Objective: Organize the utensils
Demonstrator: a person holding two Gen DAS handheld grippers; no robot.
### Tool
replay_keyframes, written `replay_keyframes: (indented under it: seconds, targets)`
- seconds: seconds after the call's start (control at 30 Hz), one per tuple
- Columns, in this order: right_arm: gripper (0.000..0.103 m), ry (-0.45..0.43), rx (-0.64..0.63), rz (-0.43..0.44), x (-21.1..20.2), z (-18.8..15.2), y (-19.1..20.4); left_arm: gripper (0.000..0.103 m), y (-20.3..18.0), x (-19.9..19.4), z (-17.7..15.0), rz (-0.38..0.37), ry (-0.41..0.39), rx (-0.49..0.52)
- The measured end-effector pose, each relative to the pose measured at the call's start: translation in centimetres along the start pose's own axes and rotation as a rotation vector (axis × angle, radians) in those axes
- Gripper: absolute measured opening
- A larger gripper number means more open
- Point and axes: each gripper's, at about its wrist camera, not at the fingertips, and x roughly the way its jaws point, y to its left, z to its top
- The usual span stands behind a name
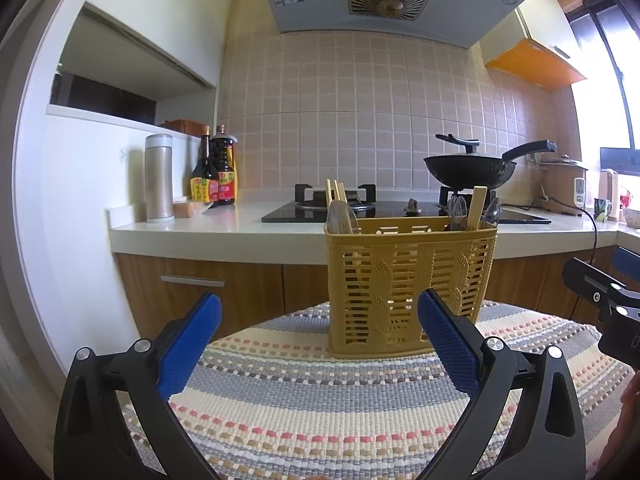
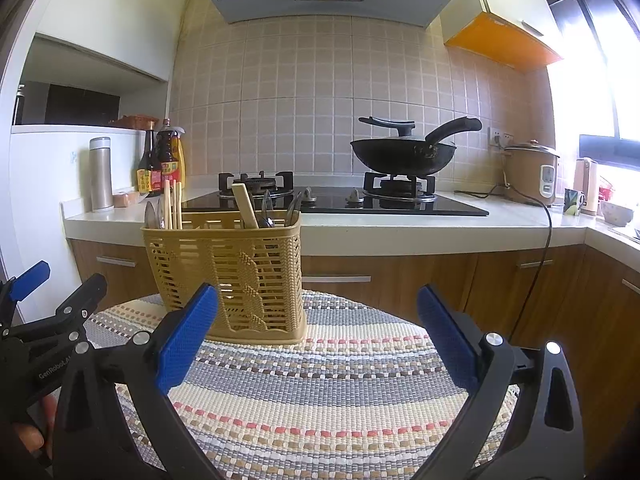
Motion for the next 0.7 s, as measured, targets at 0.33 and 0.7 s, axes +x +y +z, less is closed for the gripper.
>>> replay_keyframes:
  seconds: [0.33,0.7]
  targets:
    - [0.095,0.014,0.011,0.016,0.33,0.05,-0.08,0.095,0.37,0.05,0.02,-0.005,0.001,-0.005]
    - [0.095,0.017,0.004,0.016,0.31,-0.07,0.16,0.095,0.25,0.00,-0.01,-0.008,0.001,-0.002]
